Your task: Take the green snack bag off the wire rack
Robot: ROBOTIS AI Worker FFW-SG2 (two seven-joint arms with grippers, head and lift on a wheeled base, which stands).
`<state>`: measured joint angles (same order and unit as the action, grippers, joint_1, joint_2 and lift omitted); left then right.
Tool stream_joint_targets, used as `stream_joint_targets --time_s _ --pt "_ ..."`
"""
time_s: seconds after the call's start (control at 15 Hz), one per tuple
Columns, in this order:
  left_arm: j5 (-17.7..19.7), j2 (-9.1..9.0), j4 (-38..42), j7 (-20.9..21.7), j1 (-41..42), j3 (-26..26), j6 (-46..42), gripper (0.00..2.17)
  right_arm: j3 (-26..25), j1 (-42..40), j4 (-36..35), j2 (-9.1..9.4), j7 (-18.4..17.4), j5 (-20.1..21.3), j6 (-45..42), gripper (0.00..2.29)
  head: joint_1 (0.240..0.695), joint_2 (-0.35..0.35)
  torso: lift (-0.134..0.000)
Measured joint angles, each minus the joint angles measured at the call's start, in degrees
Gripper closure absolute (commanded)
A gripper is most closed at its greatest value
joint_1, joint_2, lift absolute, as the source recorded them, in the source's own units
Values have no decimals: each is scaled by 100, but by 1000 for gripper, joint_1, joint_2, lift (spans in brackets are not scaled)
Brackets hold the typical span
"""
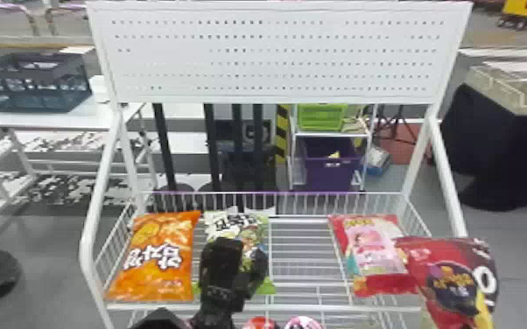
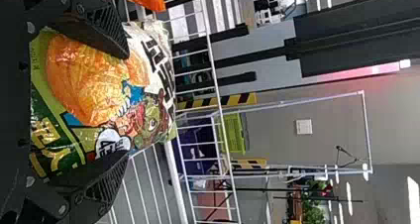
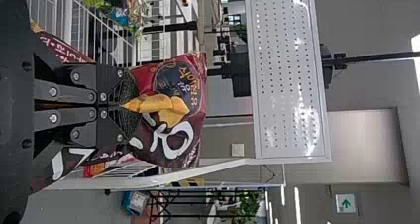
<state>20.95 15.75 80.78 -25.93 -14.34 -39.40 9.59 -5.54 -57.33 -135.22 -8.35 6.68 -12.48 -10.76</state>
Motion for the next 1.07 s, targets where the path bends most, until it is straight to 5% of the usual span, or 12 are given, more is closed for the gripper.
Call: stream_joint_targets --time_s 0.2,0.33,0.8,1.07 --pt "77 3 -8 19 -6 19 120 1740 0 -1 -22 -7 0 0 0 2240 499 0 0" --pt "129 5 -5 41 -3 40 214 2074 0 -4 -34 -8 0 0 0 2240 499 0 0" --pt "114 41 538 -20 272 105 464 2135 -8 1 -40 -9 -7 -10 0 2240 499 0 0" --pt "-64 332 1874 -101 971 540 458 2135 -5 28 -2 -9 -9 -17 0 2240 499 0 0"
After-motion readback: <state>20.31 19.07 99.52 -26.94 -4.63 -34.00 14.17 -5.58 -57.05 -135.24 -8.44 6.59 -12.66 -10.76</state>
